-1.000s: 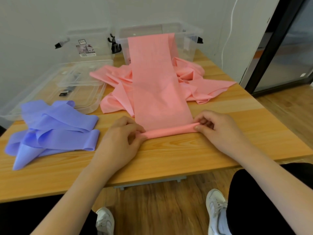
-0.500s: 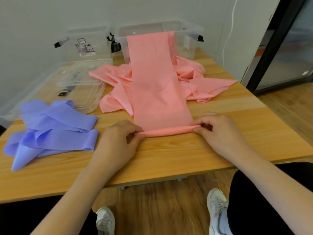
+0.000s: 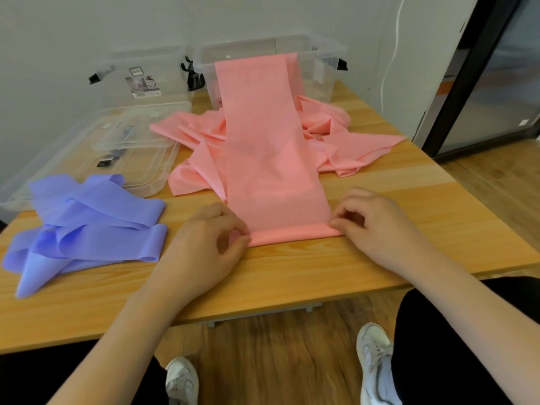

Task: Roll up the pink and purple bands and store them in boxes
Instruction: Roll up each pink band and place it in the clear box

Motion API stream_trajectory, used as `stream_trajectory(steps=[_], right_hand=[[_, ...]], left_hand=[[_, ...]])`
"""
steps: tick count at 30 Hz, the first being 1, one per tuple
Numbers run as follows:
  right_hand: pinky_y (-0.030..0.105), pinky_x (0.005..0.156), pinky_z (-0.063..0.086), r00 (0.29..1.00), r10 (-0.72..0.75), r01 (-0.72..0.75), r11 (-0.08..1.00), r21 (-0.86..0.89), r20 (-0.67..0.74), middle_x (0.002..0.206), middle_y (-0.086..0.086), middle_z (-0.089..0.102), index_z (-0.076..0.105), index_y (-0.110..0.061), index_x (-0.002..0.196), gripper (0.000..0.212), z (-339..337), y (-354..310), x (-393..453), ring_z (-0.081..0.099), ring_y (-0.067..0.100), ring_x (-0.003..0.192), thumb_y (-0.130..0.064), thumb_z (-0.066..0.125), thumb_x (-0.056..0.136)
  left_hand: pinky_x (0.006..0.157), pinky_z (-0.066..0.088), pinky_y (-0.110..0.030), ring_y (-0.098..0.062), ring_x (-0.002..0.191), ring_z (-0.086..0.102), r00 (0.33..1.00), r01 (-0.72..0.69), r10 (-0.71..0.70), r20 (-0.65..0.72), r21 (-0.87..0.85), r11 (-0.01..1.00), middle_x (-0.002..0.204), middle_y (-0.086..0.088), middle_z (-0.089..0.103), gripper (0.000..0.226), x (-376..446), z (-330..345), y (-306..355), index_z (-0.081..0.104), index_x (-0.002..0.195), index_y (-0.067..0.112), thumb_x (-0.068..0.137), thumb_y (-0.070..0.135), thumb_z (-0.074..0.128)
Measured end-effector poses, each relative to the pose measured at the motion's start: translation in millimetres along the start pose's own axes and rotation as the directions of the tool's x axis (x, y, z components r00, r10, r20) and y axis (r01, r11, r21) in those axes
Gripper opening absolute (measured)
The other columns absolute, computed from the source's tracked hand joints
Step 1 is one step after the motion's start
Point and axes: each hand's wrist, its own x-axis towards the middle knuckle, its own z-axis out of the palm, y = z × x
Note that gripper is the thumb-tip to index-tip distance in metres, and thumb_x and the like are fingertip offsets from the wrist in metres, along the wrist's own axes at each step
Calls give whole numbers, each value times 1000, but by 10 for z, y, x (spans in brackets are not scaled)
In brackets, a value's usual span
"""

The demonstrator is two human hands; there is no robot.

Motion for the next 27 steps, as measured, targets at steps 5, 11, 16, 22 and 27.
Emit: stream_trajectory(steps=[5, 11, 16, 22, 27], right_hand=[[9, 75, 37, 995, -42, 47, 998, -52, 89, 88, -17, 59, 67, -27, 86, 11, -86, 18, 2, 52, -1, 83, -19, 68, 80], [-2, 70, 32, 999, -14, 14, 1000, 0, -43, 83, -19, 59, 70, -23, 96, 15, 58, -4, -10, 49, -10, 75, -15, 62, 85], [2, 70, 34, 998, -56, 56, 998, 6, -37, 82, -16, 55, 64, -24, 79, 11, 26, 5, -5, 52, -2, 81, -15, 71, 77], [1, 74, 33, 997, -79, 79, 997, -14, 5, 81, -19, 56, 72, -16, 90, 10, 13, 11, -6, 51, -5, 79, -13, 65, 83], [2, 67, 34, 999, -6, 5, 1000, -14, -40, 75, -18, 57, 70, -20, 91, 9, 63, -5, 10, 50, -5, 71, -17, 63, 85]], left_hand=[[71, 34, -1, 11, 79, 50, 1000, 1, -1, -20, -13, 1000, 77, 19, 55, 9, 8, -21, -32, 70, 87, 17, 80, 13, 70], [59, 39, -13, -5, 64, 50, 990, 119, -119, -80, -5, 993, 72, 10, 52, 18, 14, 48, 12, 52, 93, 25, 81, 16, 63], [72, 39, -15, -6, 79, 49, 1000, -11, 12, -9, 56, 998, 84, 7, 58, 25, 9, 11, -46, 66, 85, 21, 75, 40, 52], [69, 34, -1, 7, 80, 50, 996, 39, -41, -82, -24, 999, 73, 18, 58, 5, 0, 2, -40, 70, 85, 18, 81, 16, 68], [65, 36, -3, 2, 78, 52, 989, 72, -77, -127, -39, 997, 75, 13, 56, 10, 0, 56, -9, 66, 87, 24, 78, 22, 64]])
